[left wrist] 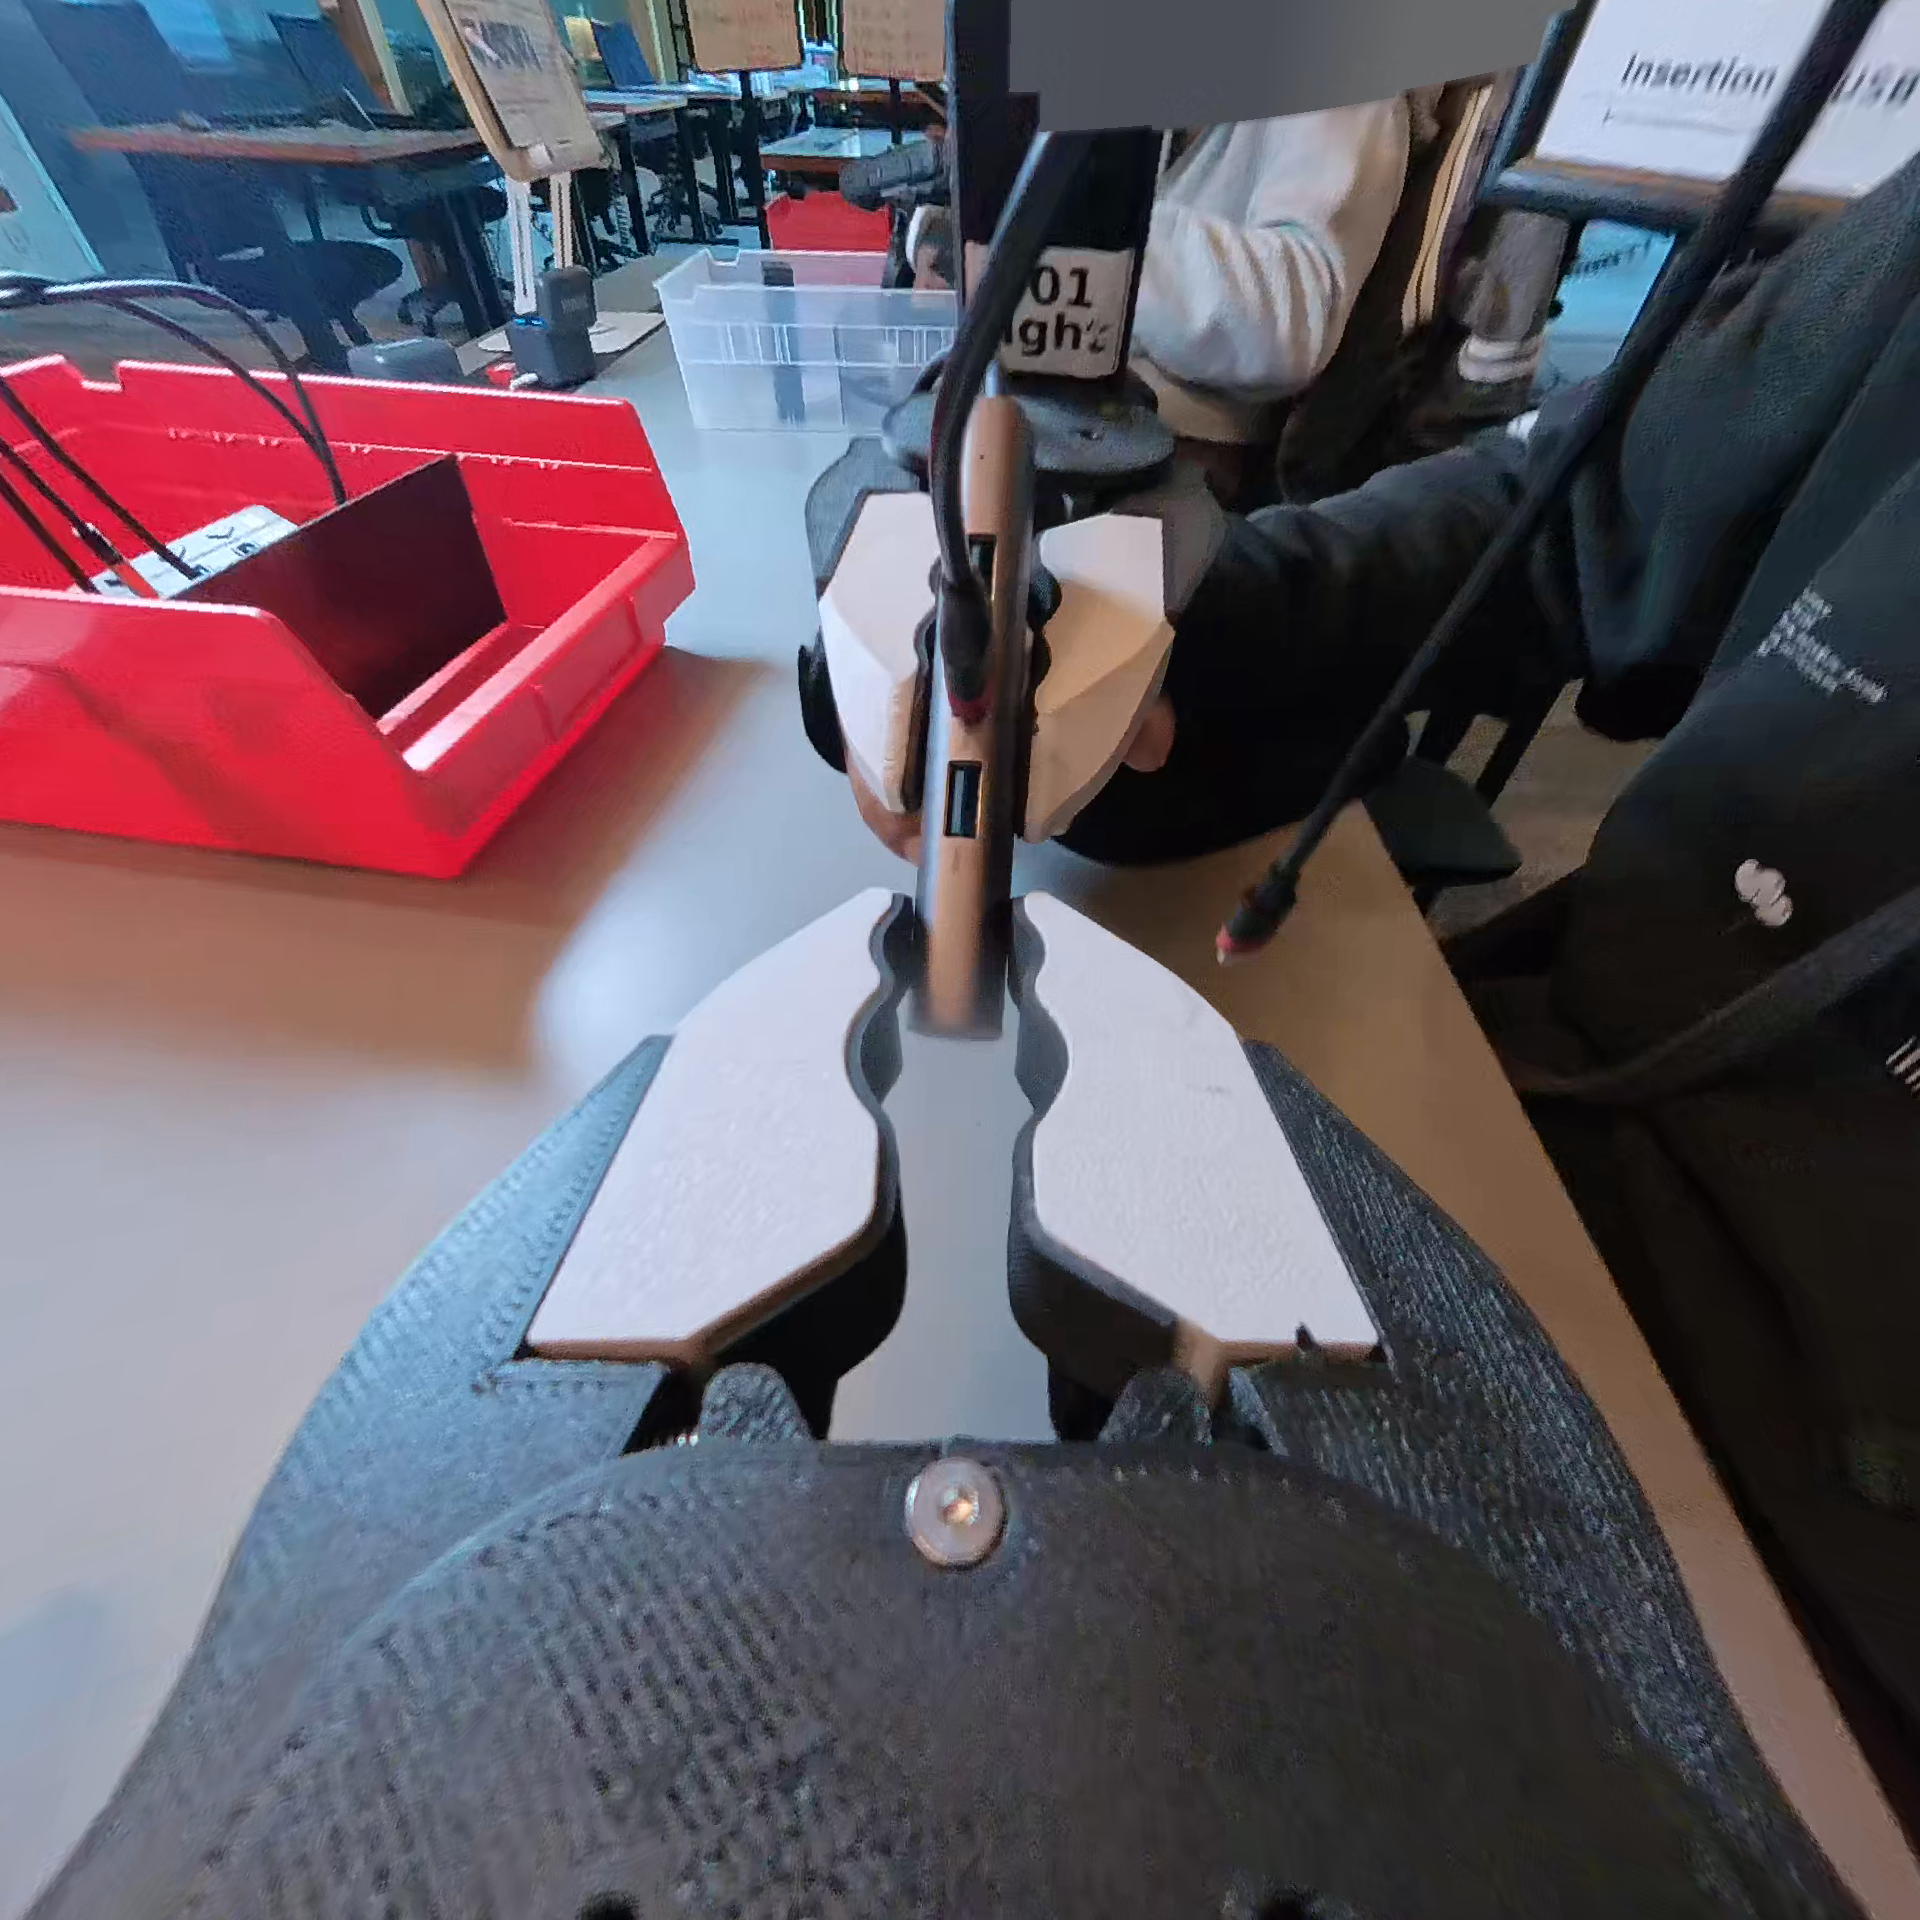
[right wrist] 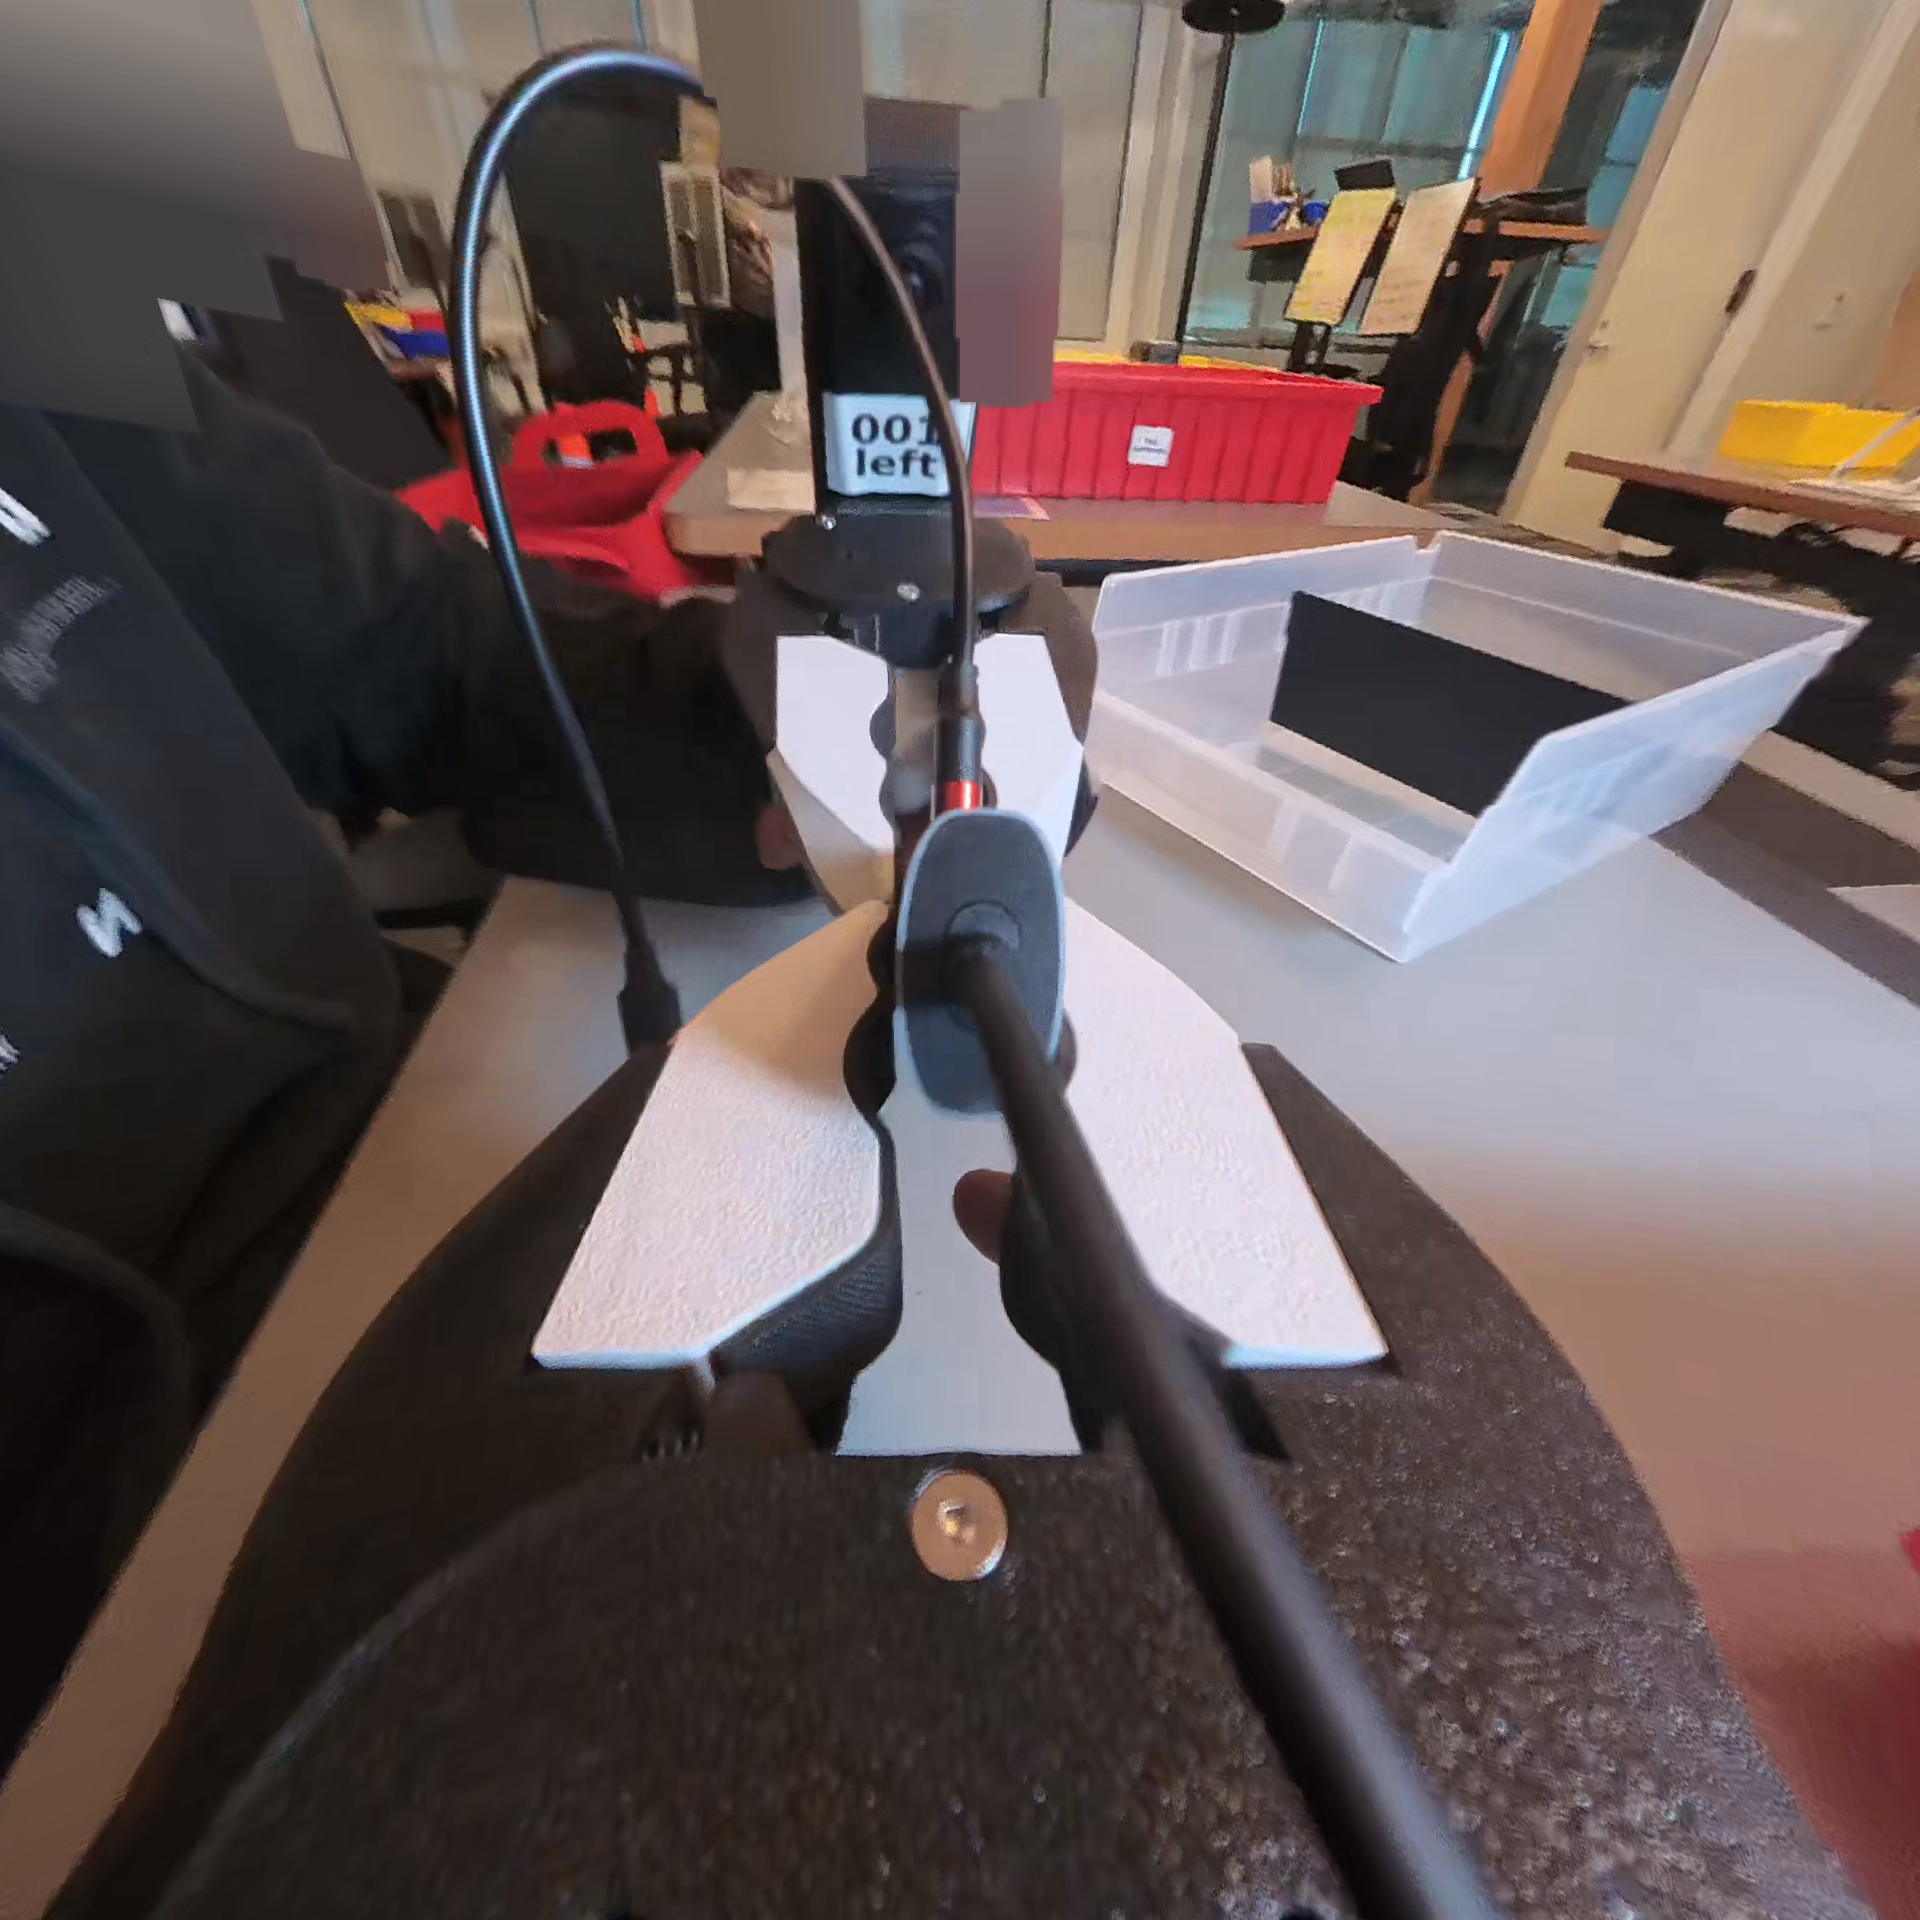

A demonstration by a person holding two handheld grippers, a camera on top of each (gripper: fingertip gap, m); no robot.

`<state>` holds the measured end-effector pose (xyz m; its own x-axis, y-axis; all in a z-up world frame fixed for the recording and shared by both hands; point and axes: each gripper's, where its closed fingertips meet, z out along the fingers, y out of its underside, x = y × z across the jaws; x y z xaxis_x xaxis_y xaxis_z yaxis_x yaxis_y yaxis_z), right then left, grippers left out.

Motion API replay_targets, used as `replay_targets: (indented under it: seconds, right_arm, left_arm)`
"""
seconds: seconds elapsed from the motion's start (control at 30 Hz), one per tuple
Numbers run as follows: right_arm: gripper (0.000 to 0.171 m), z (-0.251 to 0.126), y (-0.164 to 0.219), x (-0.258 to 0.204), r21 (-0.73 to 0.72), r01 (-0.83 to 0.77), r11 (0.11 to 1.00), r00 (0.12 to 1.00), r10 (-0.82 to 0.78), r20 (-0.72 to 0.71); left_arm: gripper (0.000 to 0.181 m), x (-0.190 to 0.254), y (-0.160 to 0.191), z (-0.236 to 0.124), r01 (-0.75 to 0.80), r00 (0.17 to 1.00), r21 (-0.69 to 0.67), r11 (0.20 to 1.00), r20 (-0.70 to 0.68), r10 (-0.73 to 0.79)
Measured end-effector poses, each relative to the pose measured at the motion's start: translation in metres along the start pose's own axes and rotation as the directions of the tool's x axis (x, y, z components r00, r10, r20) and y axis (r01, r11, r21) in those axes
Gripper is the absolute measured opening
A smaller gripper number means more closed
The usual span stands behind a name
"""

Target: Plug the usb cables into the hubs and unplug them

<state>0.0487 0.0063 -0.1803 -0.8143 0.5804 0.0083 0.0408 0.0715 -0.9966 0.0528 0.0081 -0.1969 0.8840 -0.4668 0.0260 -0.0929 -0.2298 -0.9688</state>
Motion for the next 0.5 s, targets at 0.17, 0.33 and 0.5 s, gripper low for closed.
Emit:
replay_targets:
  seconds: [0.17, 0.33, 0.5]
  right_arm:
    - [0.031, -0.012, -0.014, 0.025, 0.100, -0.238, 0.966, 0.970, 0.241, -0.022]
    - [0.042, -0.017, -0.008, 0.038, 0.093, -0.372, 0.923, 0.926, 0.376, -0.028]
    - [0.016, -0.030, -0.030, 0.040, 0.021, -0.232, 0.972, 0.969, 0.233, -0.080]
  left_arm:
    - [0.017, -0.018, -0.006, -0.010, 0.200, 0.980, 0.068, 0.977, -0.008, -0.200]
    - [0.018, -0.029, -0.003, -0.014, 0.306, 0.952, 0.108, 0.946, -0.019, -0.306]
    - [0.020, -0.035, -0.012, -0.014, 0.316, 0.947, 0.175, 0.933, 0.009, -0.322]
